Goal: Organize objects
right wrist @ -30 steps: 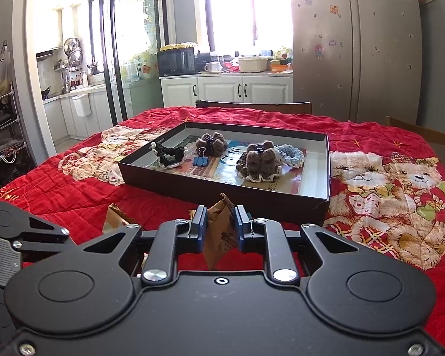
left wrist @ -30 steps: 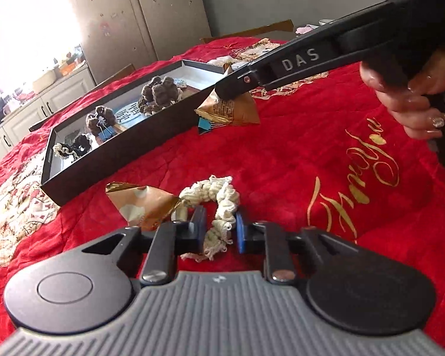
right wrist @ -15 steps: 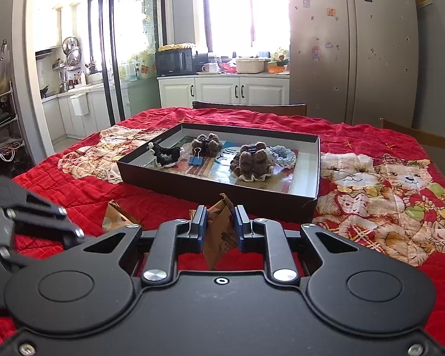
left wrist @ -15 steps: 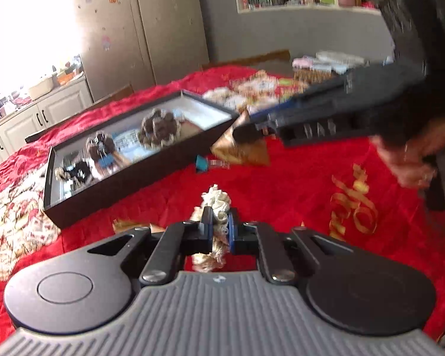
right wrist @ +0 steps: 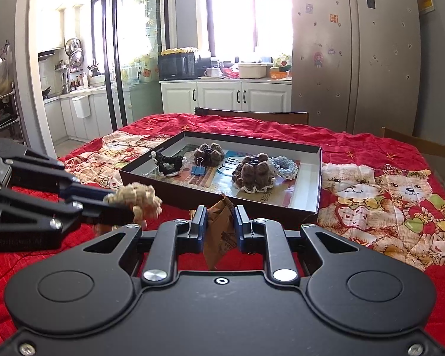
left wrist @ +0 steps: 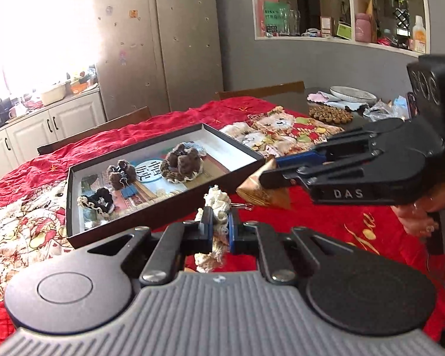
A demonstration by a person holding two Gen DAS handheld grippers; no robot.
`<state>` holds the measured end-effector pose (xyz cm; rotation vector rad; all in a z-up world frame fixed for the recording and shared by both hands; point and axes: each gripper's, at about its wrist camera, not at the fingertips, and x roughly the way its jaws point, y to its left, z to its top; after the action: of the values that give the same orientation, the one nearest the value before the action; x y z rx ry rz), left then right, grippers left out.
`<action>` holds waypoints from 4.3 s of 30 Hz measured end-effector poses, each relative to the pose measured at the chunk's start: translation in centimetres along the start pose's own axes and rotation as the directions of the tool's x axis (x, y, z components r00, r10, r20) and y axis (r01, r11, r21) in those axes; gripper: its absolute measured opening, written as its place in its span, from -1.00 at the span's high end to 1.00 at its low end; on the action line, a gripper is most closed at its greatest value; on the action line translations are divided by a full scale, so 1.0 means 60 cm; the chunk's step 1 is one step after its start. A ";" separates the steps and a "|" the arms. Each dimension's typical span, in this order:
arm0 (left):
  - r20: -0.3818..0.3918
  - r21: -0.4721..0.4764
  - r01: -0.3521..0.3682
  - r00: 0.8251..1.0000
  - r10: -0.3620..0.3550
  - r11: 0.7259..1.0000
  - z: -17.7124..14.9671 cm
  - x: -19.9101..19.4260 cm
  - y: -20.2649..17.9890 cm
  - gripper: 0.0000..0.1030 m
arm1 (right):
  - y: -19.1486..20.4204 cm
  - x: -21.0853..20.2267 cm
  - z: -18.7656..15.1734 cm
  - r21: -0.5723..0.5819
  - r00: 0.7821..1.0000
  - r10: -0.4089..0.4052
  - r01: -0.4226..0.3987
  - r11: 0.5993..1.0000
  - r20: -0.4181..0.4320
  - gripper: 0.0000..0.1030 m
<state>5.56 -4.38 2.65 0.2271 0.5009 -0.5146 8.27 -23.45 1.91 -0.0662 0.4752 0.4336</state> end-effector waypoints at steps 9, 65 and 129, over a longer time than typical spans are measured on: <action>0.018 -0.037 -0.027 0.999 0.028 0.999 0.014 -0.001 0.028 0.77 | 0.004 -0.004 0.019 -0.009 1.000 0.013 -0.013 1.000 0.022 0.63; -0.074 -0.283 -0.231 0.973 0.219 0.931 0.103 0.249 0.303 0.77 | -0.044 0.410 0.189 0.179 0.996 -0.070 0.080 0.981 -0.063 0.63; -0.114 -0.241 -0.247 0.968 0.225 0.939 0.081 0.318 0.302 -0.19 | -0.052 0.477 0.159 0.194 0.992 -0.084 0.102 0.976 -0.098 0.42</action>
<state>31.33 1.53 -1.42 0.0619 0.6079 -0.2030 36.56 -13.62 -2.77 0.0853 0.5986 0.2904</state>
